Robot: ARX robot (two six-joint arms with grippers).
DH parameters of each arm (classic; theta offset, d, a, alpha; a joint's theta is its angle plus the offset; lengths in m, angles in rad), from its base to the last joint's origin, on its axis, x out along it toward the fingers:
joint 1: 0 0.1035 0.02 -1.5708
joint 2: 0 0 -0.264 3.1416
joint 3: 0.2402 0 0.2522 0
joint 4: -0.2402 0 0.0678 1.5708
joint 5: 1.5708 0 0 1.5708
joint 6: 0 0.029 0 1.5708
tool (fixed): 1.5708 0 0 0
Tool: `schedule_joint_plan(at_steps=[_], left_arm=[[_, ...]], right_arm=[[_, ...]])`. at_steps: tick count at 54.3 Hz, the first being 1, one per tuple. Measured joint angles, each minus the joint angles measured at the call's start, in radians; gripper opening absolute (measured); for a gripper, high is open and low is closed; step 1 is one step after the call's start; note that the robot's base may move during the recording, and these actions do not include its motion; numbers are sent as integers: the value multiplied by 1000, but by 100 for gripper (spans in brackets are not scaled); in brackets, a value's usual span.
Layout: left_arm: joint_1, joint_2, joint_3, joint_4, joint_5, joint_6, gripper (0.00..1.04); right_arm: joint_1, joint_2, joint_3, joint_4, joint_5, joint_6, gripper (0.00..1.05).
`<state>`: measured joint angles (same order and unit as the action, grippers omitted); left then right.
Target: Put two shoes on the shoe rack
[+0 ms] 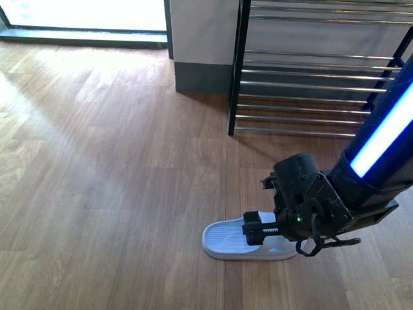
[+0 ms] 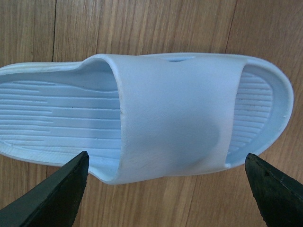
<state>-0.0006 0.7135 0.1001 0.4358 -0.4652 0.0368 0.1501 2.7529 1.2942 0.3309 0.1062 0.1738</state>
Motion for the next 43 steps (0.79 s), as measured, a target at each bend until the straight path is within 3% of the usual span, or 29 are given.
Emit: schedule_joint_plan(at_steps=[12,29,43], left_arm=[[0,0,0,0,0,0,2],[0,0,0,0,0,0,2],[0,0,0,0,0,0,2]], right_arm=[[7,31,28,10,60,-10,96],[-2,120,92,54,214,-181,96],[-44,177,202,-38,269,-320,96]])
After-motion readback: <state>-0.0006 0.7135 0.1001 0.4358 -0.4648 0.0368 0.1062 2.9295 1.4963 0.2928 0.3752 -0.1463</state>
